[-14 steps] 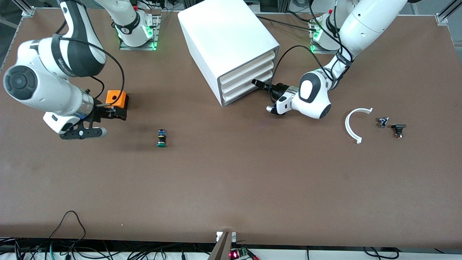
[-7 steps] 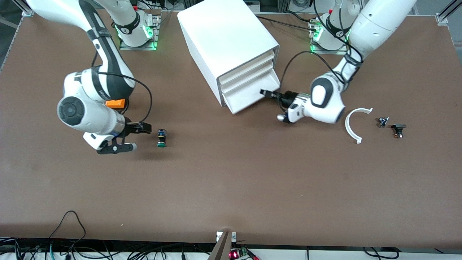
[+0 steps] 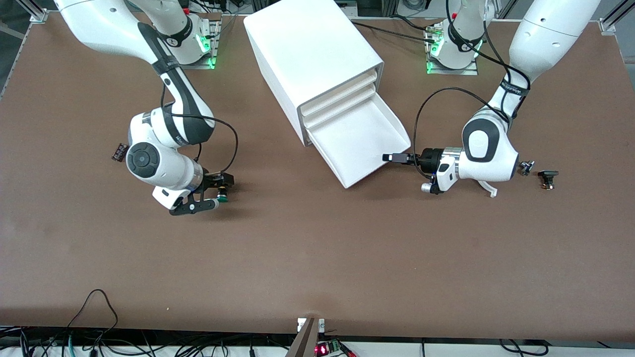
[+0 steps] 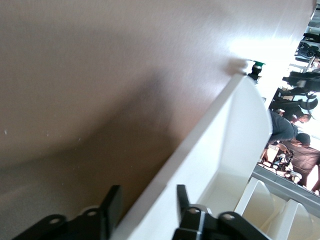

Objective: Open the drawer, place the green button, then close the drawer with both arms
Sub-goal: 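Pull the drawer open with the left gripper while the right gripper grasps the button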

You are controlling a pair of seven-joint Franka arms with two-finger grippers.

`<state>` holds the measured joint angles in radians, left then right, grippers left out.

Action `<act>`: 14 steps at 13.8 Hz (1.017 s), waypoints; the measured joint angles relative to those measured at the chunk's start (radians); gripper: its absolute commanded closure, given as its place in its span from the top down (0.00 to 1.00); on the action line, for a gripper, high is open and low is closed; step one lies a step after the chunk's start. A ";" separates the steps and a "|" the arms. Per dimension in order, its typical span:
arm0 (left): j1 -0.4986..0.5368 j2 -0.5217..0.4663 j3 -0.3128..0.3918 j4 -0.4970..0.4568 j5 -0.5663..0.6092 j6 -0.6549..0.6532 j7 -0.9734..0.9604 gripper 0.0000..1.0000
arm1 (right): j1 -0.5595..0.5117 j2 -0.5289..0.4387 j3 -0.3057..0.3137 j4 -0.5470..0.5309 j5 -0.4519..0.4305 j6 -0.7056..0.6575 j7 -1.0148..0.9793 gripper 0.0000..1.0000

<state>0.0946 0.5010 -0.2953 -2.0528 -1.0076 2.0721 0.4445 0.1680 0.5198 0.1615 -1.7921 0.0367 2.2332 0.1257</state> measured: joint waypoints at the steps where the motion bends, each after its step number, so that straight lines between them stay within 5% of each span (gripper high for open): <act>1: 0.008 -0.023 0.001 0.005 0.035 0.014 -0.001 1.00 | 0.000 0.005 0.000 -0.027 -0.001 0.046 0.000 1.00; 7: 0.150 -0.282 0.025 0.004 0.194 0.058 -0.012 1.00 | 0.000 0.035 -0.001 -0.093 -0.040 0.119 0.008 1.00; 10: 0.150 -0.421 0.054 0.018 0.455 0.022 -0.017 1.00 | 0.000 0.041 -0.001 -0.104 -0.043 0.119 0.032 0.95; 12: 0.150 -0.512 0.070 0.080 0.619 -0.101 -0.041 1.00 | 0.000 0.043 -0.001 -0.120 -0.050 0.134 0.033 0.86; 14: 0.149 -0.573 0.081 0.187 0.762 -0.273 -0.115 1.00 | 0.000 0.047 -0.001 -0.138 -0.080 0.159 0.035 0.64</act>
<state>0.2440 -0.0716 -0.2144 -1.8657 -0.2452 1.7986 0.3297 0.1678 0.5667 0.1600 -1.9305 -0.0434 2.3927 0.1611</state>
